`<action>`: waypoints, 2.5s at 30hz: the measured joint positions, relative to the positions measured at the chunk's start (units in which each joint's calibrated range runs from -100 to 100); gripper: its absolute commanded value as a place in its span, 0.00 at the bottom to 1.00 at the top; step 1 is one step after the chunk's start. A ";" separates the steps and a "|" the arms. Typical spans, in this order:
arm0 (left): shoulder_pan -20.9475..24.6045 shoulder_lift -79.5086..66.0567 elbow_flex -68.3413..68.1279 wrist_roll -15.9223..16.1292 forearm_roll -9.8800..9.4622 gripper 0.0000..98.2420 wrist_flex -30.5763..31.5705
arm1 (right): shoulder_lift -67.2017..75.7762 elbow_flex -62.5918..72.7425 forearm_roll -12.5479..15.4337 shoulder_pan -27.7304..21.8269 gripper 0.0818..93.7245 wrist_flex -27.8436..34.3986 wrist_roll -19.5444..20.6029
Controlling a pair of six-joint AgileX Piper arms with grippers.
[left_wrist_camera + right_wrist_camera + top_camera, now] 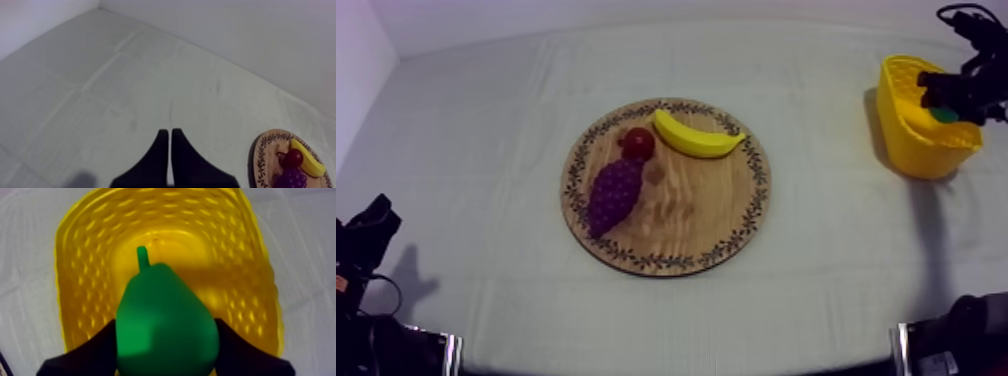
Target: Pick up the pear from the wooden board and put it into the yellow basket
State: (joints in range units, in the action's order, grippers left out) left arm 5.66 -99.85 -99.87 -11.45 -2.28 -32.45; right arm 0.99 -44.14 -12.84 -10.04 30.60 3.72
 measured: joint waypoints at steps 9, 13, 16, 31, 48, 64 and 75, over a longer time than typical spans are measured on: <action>0.00 0.00 0.00 0.00 0.00 0.00 0.00 | -0.15 -0.43 -2.14 0.28 0.55 -0.48 1.99; 0.00 0.00 0.00 0.00 0.00 0.00 0.00 | -0.15 -0.46 -3.81 0.20 0.61 -0.67 3.51; 0.00 0.00 0.00 0.00 0.00 0.00 0.00 | -0.15 -0.61 -3.96 0.17 0.64 -1.00 3.63; 0.00 0.00 0.00 0.00 0.00 0.00 0.00 | 1.93 -2.09 -0.86 0.07 0.26 -3.65 1.07; 0.00 0.00 0.00 0.00 0.00 0.00 0.00 | 26.57 -16.21 15.93 1.42 0.01 -5.94 -13.79; 0.00 0.00 0.00 0.00 0.00 0.00 0.00 | 68.97 -40.63 8.55 4.37 0.00 2.22 -11.42; 0.00 0.00 0.00 0.00 0.00 0.00 0.00 | 90.39 -47.36 7.18 7.21 0.00 8.68 -12.27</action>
State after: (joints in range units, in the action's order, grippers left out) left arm 5.66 -99.85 -99.87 -11.45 -2.28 -32.45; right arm 91.38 -91.49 -5.66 -2.82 39.28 -8.56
